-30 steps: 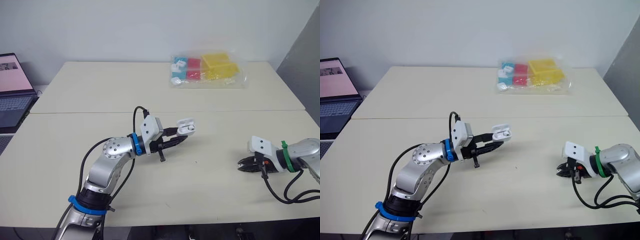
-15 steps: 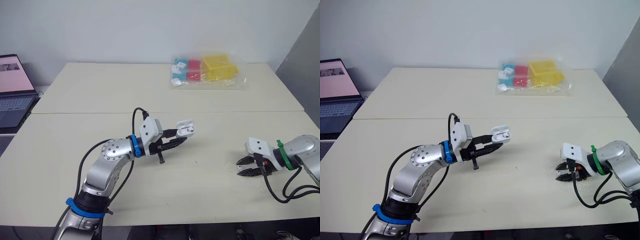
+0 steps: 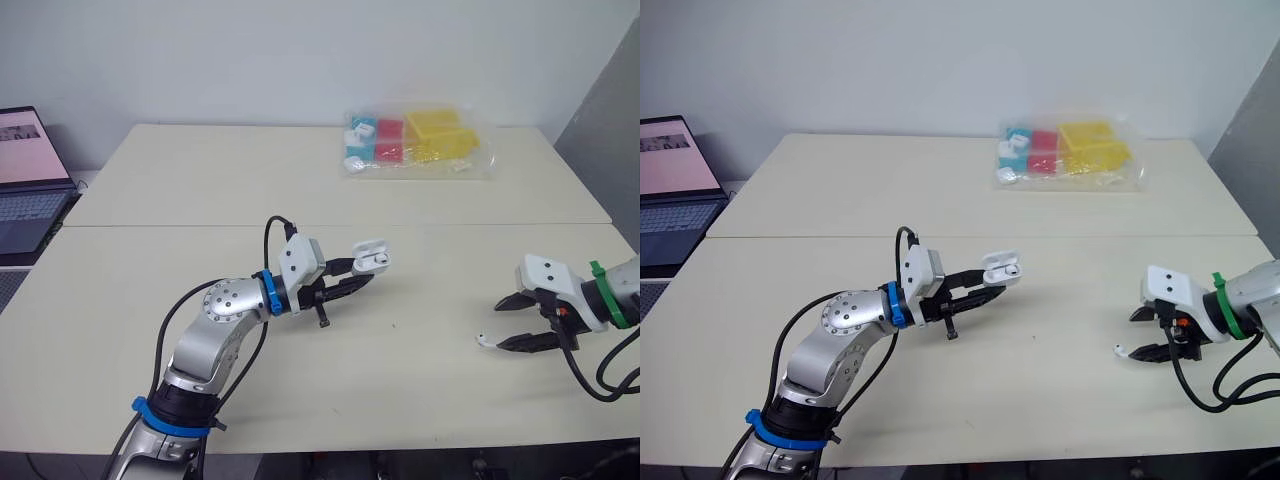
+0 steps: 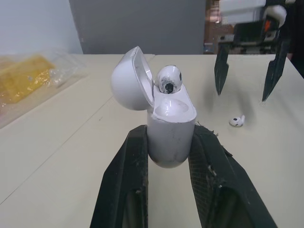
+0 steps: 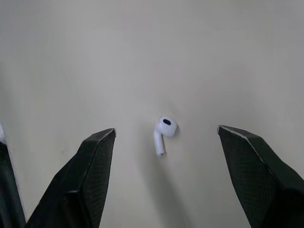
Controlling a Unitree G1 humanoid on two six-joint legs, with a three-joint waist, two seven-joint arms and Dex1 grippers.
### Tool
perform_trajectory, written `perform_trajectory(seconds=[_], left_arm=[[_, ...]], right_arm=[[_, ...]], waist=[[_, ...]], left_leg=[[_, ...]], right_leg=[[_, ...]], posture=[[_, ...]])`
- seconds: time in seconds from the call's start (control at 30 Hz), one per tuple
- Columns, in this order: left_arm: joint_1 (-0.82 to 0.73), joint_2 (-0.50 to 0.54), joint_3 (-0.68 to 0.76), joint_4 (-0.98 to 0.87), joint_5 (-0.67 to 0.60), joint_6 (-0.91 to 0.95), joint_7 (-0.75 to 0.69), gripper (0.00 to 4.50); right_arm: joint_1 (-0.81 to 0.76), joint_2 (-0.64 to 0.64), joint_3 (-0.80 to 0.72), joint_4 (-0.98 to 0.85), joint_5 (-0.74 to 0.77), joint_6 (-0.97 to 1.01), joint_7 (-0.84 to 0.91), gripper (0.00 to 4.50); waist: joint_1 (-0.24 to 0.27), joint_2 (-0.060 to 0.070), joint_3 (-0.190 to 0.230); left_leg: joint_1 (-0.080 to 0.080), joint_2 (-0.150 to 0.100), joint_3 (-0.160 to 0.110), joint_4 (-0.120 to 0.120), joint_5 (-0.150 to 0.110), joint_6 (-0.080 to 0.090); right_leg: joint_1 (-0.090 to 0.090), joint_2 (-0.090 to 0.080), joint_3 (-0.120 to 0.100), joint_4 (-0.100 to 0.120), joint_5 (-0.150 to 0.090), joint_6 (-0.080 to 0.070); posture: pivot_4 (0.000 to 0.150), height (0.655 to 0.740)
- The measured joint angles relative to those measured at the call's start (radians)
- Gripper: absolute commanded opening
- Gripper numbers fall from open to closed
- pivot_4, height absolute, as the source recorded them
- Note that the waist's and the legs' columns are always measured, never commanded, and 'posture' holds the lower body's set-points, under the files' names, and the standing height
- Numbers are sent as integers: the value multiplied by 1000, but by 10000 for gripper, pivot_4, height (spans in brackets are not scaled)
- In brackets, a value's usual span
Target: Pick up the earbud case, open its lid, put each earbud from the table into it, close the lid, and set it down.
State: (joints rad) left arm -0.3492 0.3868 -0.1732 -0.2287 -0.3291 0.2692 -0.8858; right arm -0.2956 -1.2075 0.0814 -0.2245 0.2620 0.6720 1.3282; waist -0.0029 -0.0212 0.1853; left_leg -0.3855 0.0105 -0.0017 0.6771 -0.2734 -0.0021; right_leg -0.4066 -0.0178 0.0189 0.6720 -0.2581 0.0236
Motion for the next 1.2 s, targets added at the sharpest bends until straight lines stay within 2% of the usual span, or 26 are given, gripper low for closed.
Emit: perform_trajectory(seconds=[0.17,0.4,0.6,1.1,1.2], left_arm=[[1,-19,-22,14,16,-30,0,8010],[3,-38,-45,50,49,-90,2,8010],[3,-62,-58,83,75,-131,11,8010],[22,-79,-59,83,90,-146,32,8010],[22,-79,-59,83,90,-146,32,8010]], right_arm=[[-70,24,103,-127,-22,258,-114,35795],[-169,39,263,-158,-55,389,-156,35795],[-205,42,337,-90,-104,394,-179,35795],[-205,47,349,-88,-105,413,-176,35795],[-205,47,351,-98,-105,420,-179,29902]], waist=[[0,0,0],[1,0,0],[1,0,0],[1,0,0],[1,0,0]], left_leg=[[1,0,1,1,0,0],[-1,0,1,0,0,0],[-8,0,-2,0,0,0],[-10,-1,-4,1,0,0],[-10,-1,-5,1,0,0]], right_leg=[[0,0,0,0,0,0],[0,0,-1,-3,0,0],[-2,-1,-2,-9,4,-3],[-4,-1,-4,-8,4,-3],[-4,-1,-4,-8,4,-3]], posture=[[1500,7400],[1500,7400],[1500,7400],[1500,7400],[1500,7400]])
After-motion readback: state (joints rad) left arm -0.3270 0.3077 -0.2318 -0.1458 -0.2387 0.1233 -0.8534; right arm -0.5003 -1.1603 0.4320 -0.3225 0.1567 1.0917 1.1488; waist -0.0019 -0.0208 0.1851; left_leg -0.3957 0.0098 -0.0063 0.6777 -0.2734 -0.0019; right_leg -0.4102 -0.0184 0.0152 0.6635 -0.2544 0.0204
